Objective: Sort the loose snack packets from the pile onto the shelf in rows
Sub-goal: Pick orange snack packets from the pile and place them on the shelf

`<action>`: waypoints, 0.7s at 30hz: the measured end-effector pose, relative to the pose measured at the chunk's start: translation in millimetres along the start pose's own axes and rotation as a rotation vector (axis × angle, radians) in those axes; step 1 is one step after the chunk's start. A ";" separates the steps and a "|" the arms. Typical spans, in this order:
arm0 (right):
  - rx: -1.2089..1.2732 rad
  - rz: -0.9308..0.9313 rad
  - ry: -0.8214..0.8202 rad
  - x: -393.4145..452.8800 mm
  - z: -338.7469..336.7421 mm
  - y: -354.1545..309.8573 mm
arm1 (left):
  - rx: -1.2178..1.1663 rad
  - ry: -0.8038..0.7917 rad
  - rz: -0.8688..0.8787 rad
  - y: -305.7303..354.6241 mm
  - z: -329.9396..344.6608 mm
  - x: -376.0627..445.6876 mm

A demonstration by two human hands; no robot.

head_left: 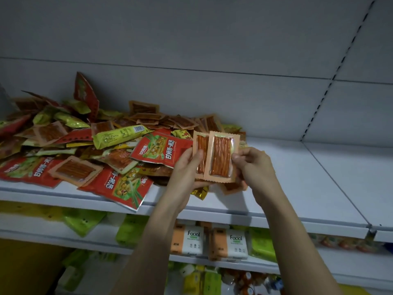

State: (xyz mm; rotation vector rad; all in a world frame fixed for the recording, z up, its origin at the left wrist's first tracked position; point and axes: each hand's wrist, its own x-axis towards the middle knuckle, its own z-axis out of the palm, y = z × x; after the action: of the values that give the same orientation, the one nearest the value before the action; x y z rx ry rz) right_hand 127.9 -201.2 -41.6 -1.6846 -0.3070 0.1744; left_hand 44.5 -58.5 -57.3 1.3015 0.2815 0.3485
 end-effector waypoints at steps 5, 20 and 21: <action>-0.046 0.025 -0.001 7.1 4.8 9.1 | 0.001 0.033 0.043 -9.6 -8.3 1.8; -0.734 0.054 0.092 23.5 -1.3 59.8 | -0.020 0.058 0.026 -19.7 -34.0 5.0; -0.697 0.050 0.095 22.0 -3.3 57.1 | -0.031 0.056 0.030 -19.8 -34.7 5.5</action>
State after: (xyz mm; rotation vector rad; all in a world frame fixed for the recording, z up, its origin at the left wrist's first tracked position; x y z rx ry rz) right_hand 155.6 -204.1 -96.3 -2.3833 -0.2686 0.0191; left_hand 37.7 -30.1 -85.0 1.2680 0.3031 0.4134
